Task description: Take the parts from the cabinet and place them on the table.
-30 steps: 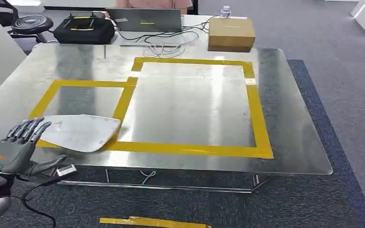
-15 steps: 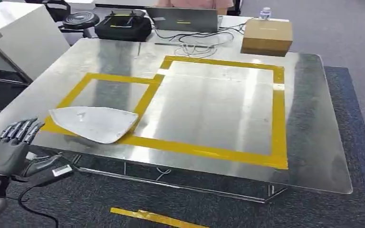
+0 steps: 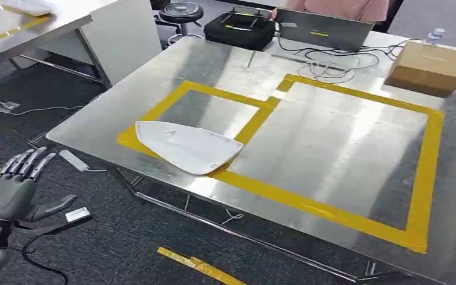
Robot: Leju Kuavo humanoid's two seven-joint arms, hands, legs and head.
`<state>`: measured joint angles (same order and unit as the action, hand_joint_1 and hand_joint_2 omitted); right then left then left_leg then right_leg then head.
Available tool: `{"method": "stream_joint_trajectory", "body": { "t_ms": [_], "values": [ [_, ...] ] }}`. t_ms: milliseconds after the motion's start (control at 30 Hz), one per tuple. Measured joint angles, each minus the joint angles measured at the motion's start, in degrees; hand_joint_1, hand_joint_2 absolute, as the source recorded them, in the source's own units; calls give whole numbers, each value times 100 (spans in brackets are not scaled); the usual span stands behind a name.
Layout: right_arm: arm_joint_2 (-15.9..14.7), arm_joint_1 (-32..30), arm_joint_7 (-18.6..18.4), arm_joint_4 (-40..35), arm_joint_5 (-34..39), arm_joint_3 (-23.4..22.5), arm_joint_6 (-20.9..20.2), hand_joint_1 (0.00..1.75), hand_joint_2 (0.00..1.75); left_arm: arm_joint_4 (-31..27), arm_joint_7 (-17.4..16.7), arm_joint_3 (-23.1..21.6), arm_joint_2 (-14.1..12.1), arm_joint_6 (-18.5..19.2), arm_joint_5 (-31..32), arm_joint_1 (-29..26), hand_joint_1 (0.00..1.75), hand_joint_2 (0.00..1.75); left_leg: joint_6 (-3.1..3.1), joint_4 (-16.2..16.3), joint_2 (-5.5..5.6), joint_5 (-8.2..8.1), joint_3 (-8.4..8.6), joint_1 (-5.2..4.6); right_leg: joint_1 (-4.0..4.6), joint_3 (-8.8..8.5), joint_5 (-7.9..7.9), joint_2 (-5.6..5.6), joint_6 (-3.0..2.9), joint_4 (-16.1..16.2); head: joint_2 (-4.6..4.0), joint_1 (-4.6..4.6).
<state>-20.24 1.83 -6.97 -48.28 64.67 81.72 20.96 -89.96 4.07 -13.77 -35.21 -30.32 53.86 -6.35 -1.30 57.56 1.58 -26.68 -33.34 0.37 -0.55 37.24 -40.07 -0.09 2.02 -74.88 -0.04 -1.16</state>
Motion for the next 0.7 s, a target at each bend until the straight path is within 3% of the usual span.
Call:
{"method": "stream_joint_trajectory", "body": {
  "t_ms": [33, 67, 100, 133, 167, 200, 300, 333, 367, 400, 433, 467, 500, 533, 567, 633, 667, 700],
  "values": [
    [0, -11, -40, 0, 0, 0, 9, 0, 0, 0, -2, 0, 15, 0, 0, -15, 0, 0, 0, 2, 97, -1, 9, -4, 1, 69, 117, 7, -7, -5, 0, -7],
    [0, -13, -78, -2, -2, 0, 22, 0, 0, 0, -7, 0, 26, 0, 0, -27, 0, 0, 0, 4, 188, -4, 17, -5, 1, 18, 352, 16, -24, 233, 0, -2],
    [-4, -10, -116, -9, -2, -2, 39, 0, 0, 0, -15, 0, 35, -2, 0, -40, 0, 0, 5, 6, 277, -10, 37, -4, 0, -150, 674, 52, -41, 697, 0, -4],
    [-9, -7, -118, -11, -2, -4, 48, 0, 0, 0, -20, 2, 44, -2, -2, -51, 0, 0, 19, 8, 351, -21, 55, -1, -5, -353, 977, 186, -67, 1206, 0, 0],
    [-20, -10, -118, -17, -2, -7, 59, 0, 0, 0, -39, 2, 52, -4, -4, -64, 0, 0, 35, 8, 429, -30, 56, 14, -22, -498, 1079, 479, -110, 1567, 0, -2],
    [-33, -11, -118, -22, -2, -11, 74, 0, 0, 0, -50, 2, 66, -7, -7, -64, 0, 0, 66, 46, 496, -41, 27, -19, -47, -561, 1042, 543, -122, 1692, 0, -18],
    [-55, 8, -88, -50, 2, -31, 107, 0, 0, 0, -127, 20, 85, -33, -85, -194, 0, 0, 186, 10, 687, 22, -31, 62, 21, -615, 1033, 372, -169, 1683, 0, -9],
    [-55, 4, -94, -63, 9, -39, 118, 0, 0, -2, -142, 37, 81, -41, -120, -245, 0, 0, 216, 27, 698, -7, -39, 59, -33, -653, 1068, 289, -221, 1763, 0, -15],
    [-59, 0, -114, -79, 18, -44, 120, 0, 0, -2, -159, 55, 101, -61, -151, -300, 0, 0, 240, 125, 364, -81, -66, 31, -23, -692, 1077, 215, -247, 1793, -2, -34],
    [-59, -10, -111, -81, 24, -46, 131, 0, 0, -2, -190, 74, 100, -74, -171, -305, 0, 0, 269, 399, 114, -255, -196, 26, -19, -710, 1062, 139, -295, 1801, 0, -81],
    [-59, -24, -111, -81, 46, -46, 142, 0, 0, -2, -240, 94, 120, -79, -219, -328, 0, 0, 299, 856, -13, -483, -424, 36, -11, -718, 1049, 45, -311, 1799, 0, -78],
    [-59, -31, -114, -81, 63, -46, 144, 0, 0, -2, -271, 109, 136, -90, -234, -395, 0, 0, 320, 1281, -63, -653, -639, 52, -6, -725, 1034, -30, -321, 1799, -2, -76],
    [-59, -42, -114, -83, 76, -46, 146, 0, 0, 0, -319, 124, 144, -96, -255, -488, 0, 0, 339, 1606, -80, -747, -808, 64, -5, -727, 1020, -103, -326, 1798, 0, -76],
    [-59, -53, -114, -87, 92, -46, 153, 0, 0, 2, -363, 140, 153, -107, -280, -575, 0, 0, 352, 1696, -85, -710, -860, 74, -5, -738, 1008, -173, -320, 1797, 0, -81],
    [-59, -63, -118, -94, 103, -46, 155, 0, 0, 7, -419, 151, 160, -114, -312, -649, 0, 0, 358, 1519, -93, -531, -776, 81, -6, -756, 988, -259, -309, 1797, 0, -76],
    [-59, -63, -120, -98, 109, -46, 162, 0, 0, 9, -532, 196, 160, -129, -349, -785, 0, 0, 345, 621, -217, -46, -292, 80, -6, -816, 946, -398, -277, 1797, 0, -79],
    [-59, -62, -120, -105, 120, -46, 164, 0, 0, 9, -586, 232, 160, -138, -380, -854, 0, 0, 332, 164, -449, 78, -34, 69, 2, -855, 916, -459, -246, 1797, 0, -79],
    [-68, -69, -120, -105, 129, -46, 177, 0, 0, 15, -639, 258, 171, -142, -407, -892, 0, 0, 312, 47, -607, -25, 18, -19, 58, -851, 875, -507, -201, 1778, 0, -88]
  ]
}}
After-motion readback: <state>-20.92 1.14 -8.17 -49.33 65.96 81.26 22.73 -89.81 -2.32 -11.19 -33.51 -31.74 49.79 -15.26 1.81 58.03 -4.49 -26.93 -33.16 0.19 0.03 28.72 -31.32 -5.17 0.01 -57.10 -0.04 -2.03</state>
